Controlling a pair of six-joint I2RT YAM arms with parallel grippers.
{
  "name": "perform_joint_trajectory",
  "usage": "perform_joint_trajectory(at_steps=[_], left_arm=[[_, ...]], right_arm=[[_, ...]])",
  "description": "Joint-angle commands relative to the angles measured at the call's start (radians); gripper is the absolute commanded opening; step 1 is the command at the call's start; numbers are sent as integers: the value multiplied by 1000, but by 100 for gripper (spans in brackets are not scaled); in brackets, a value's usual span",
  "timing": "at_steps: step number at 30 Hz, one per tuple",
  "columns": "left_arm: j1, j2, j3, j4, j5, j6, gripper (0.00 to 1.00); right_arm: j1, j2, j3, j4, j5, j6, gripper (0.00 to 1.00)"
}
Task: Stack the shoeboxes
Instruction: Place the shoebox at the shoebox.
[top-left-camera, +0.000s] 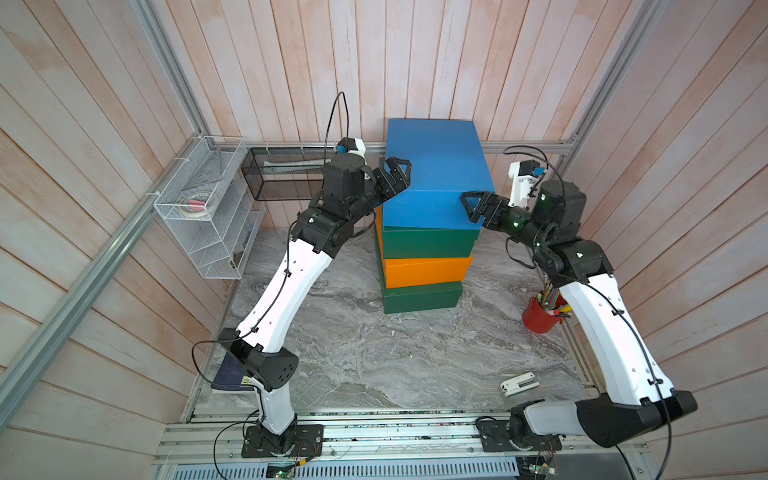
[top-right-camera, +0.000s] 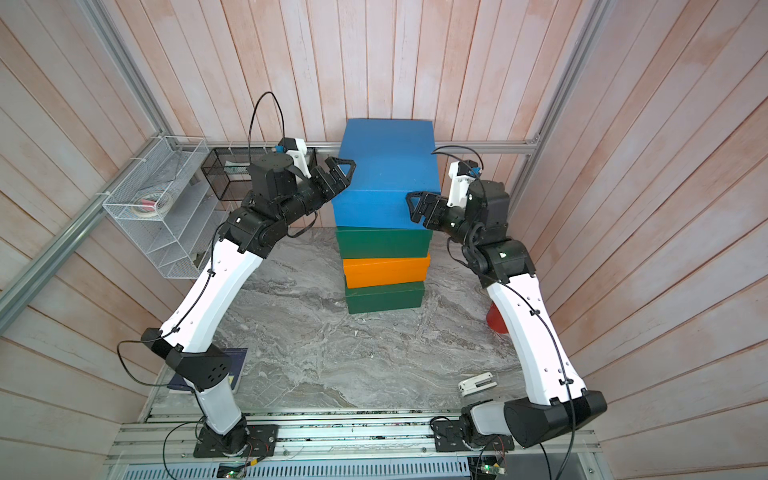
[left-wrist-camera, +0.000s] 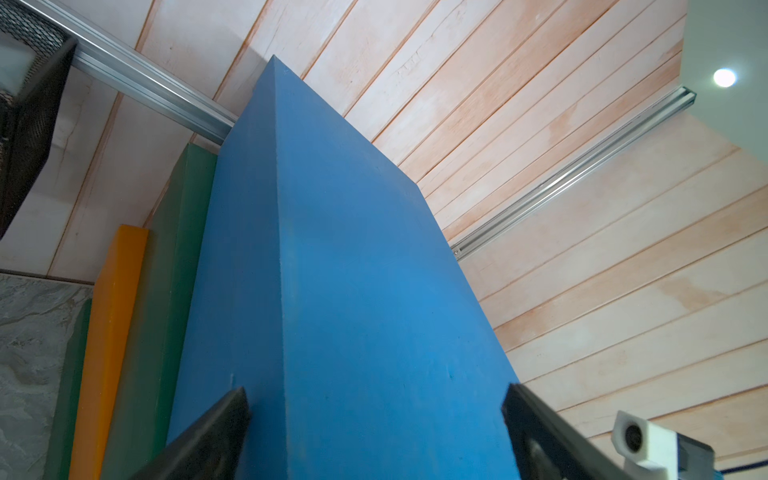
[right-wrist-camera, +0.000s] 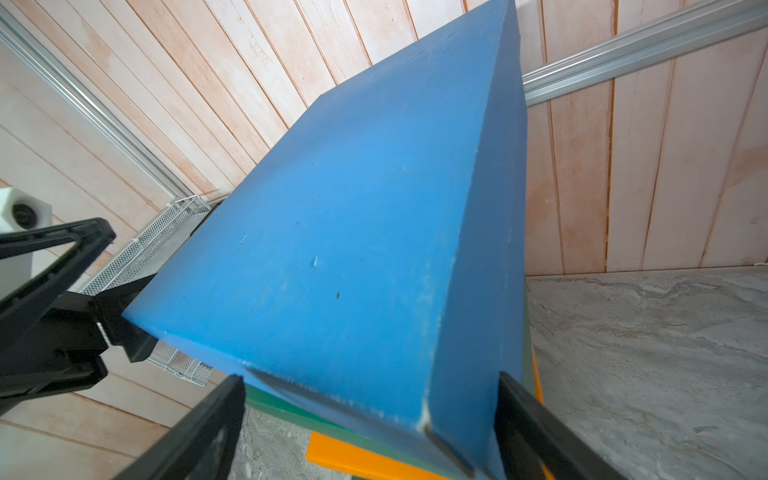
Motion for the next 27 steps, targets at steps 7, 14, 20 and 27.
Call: perform_joint_trajectory(at_steps=[7, 14, 20, 27], left_arm=[[-13, -148, -135, 13, 8, 5, 100], [37, -200, -216, 54, 27, -8, 100], [39, -158, -199, 50, 68, -14, 100], [46, -159, -206, 47, 68, -5, 100]], right_arm=[[5, -86, -43, -52, -22, -34, 94], [-25, 3, 7, -41, -85, -25, 95], [-46, 61, 48, -34, -84, -33, 95], [-73, 49, 48, -48, -96, -43, 95]])
